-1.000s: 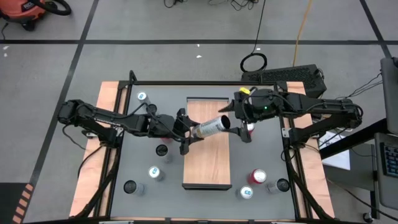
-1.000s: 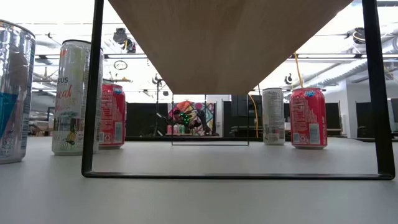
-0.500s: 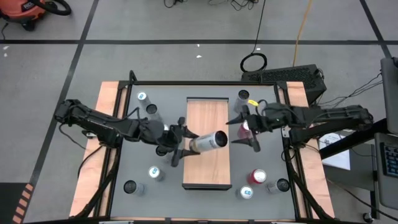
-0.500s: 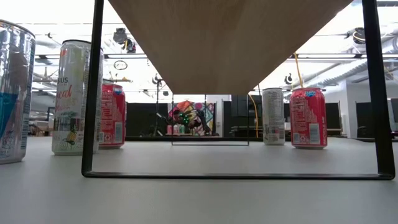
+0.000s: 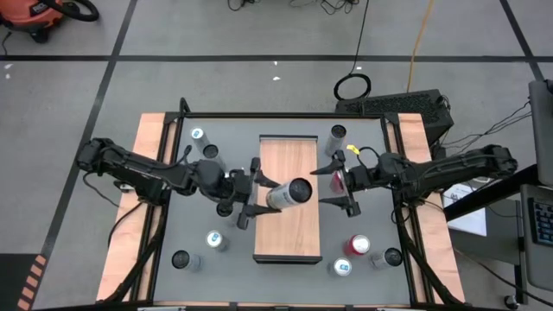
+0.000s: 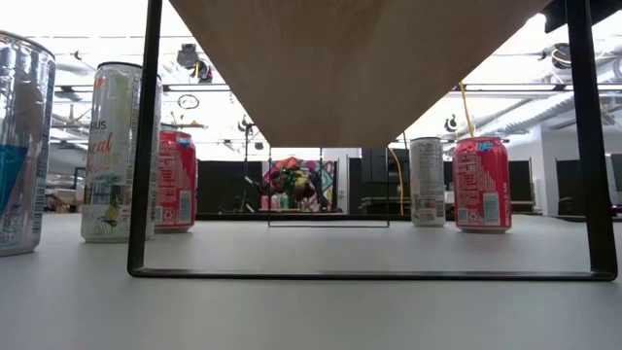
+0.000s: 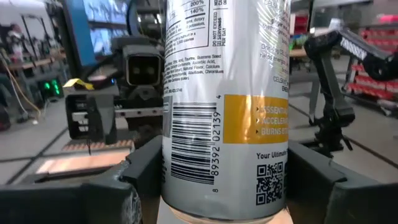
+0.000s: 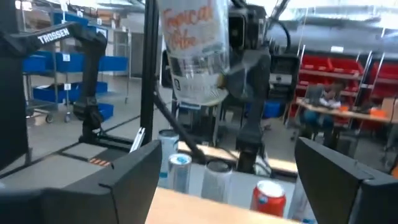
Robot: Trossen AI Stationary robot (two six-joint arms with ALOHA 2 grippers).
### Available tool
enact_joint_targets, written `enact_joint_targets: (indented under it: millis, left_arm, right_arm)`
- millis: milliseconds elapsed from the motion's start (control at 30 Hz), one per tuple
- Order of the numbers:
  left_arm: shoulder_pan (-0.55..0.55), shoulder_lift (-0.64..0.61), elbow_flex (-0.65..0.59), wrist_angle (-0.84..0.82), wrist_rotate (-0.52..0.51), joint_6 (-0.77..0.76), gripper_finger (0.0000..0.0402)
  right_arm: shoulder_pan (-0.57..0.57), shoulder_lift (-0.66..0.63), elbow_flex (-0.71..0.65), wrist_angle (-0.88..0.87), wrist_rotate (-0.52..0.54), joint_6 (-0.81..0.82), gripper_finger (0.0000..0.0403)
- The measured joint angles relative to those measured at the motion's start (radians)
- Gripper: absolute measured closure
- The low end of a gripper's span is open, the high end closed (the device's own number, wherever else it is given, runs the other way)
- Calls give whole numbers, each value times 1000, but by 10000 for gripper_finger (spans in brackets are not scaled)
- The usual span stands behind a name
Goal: Place canned beverage on shelf
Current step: Put the top right white yellow soda can on the shelf
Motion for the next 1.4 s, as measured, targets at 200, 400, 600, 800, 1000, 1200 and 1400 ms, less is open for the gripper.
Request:
enact_joint_targets:
  millis: [200, 400, 600, 800, 1000, 1200, 1400]
  left_arm:
    - [31, 1, -100, 173, 2, -25, 159]
    - [53, 12, -150, 304, 12, -59, 159]
    - [77, 96, -164, 447, 114, -50, 159]
    - [91, 184, -164, 538, 136, -53, 159]
    - [89, 239, -164, 624, 161, -52, 159]
    - [93, 279, -165, 673, 164, -53, 159]
    - [109, 298, -165, 684, 169, -63, 159]
  right_arm:
    - [-1, 32, 0, 149, 40, 4, 90]
    - [0, 63, 0, 298, 109, 33, 90]
    - [0, 113, 66, 292, 105, 46, 90]
    - [0, 141, 157, 122, 99, 43, 90]
    - [0, 140, 223, 42, -57, 69, 89]
    - [-1, 147, 268, -2, -86, 61, 89]
    - [0, 188, 289, -6, -109, 35, 89]
